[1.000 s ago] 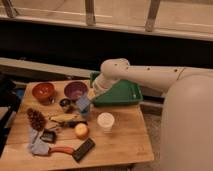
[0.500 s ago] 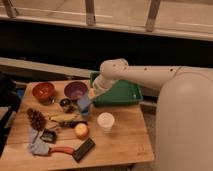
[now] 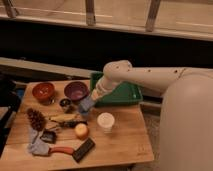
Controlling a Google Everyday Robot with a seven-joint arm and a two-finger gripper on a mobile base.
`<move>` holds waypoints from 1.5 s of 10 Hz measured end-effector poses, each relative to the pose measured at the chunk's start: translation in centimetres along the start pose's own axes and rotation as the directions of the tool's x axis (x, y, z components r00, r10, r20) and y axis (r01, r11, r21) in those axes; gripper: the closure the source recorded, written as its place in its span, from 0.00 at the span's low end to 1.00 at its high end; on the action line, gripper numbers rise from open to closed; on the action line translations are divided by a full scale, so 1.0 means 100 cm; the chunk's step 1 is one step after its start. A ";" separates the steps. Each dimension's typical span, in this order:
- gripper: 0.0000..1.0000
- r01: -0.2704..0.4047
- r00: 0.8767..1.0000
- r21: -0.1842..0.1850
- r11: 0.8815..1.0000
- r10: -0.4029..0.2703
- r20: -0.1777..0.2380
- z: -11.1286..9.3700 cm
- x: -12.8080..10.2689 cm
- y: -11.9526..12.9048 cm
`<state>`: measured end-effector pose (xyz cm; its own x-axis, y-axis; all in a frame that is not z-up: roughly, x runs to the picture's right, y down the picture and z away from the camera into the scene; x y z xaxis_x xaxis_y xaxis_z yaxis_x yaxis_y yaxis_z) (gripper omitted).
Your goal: Place sponge in plastic cup
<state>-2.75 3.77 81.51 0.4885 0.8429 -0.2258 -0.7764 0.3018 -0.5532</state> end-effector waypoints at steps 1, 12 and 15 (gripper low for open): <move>1.00 -0.002 1.000 0.001 1.000 0.002 -0.001 -0.001 0.002 0.000; 0.34 0.043 0.998 -0.036 0.998 -0.044 -0.050 0.017 0.002 0.019; 0.34 0.046 0.998 -0.042 0.998 -0.048 -0.051 0.019 0.000 0.019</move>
<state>-4.98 5.19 81.97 0.5448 0.8036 -0.2397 -0.7358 0.3210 -0.5964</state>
